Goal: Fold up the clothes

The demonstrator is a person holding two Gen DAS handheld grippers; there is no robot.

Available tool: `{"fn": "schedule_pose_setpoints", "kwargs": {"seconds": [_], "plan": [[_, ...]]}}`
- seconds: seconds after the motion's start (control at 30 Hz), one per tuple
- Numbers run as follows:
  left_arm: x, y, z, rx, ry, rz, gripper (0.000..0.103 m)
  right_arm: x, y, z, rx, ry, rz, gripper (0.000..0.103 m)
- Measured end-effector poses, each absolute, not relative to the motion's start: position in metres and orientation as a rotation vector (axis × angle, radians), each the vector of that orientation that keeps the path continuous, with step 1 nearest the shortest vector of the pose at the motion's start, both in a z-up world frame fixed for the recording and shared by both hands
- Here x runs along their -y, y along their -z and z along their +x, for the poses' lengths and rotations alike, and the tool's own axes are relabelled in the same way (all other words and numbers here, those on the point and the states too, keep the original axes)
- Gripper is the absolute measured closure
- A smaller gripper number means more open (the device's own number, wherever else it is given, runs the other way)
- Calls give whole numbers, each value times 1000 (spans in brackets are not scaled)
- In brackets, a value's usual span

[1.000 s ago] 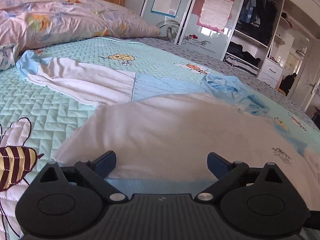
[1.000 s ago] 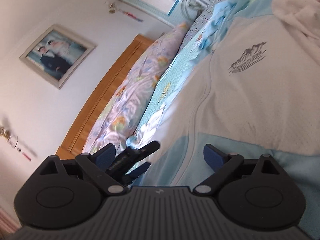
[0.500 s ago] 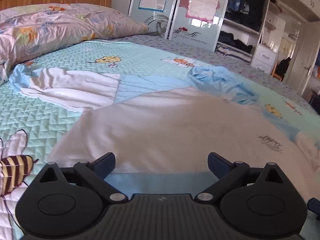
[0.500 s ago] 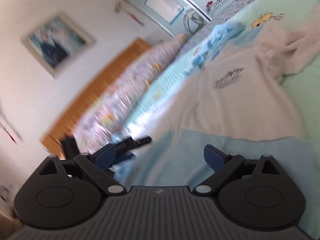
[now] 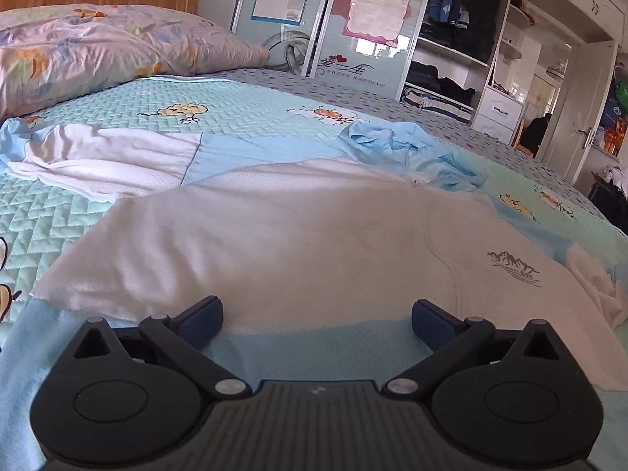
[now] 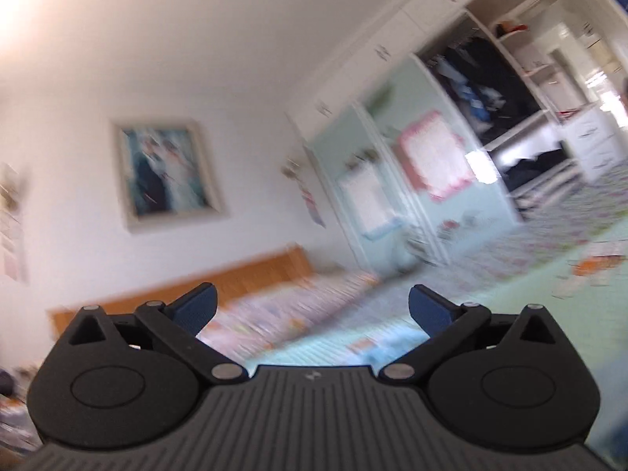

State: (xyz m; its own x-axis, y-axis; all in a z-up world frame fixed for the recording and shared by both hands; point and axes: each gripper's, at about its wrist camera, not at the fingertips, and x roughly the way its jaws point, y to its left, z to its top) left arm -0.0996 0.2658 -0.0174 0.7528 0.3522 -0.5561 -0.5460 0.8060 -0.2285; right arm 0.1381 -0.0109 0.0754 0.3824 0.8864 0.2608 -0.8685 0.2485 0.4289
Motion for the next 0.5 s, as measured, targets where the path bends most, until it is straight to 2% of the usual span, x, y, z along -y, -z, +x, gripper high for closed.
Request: {"fn": "schedule_pose_setpoints", "kwargs": {"seconds": [0.17,0.3,0.5], "plan": [[-269,19,-94,-530,-513,-394,1,62,-38,220,-138,-1158,480,0],[-264,18,-86,-566,-535,-347,1,130,-44,259,-39,-1104,551,0],[-260,18,-82,-607,-554,-300,0,195,-44,299,-14,-1022,569,0]]}}
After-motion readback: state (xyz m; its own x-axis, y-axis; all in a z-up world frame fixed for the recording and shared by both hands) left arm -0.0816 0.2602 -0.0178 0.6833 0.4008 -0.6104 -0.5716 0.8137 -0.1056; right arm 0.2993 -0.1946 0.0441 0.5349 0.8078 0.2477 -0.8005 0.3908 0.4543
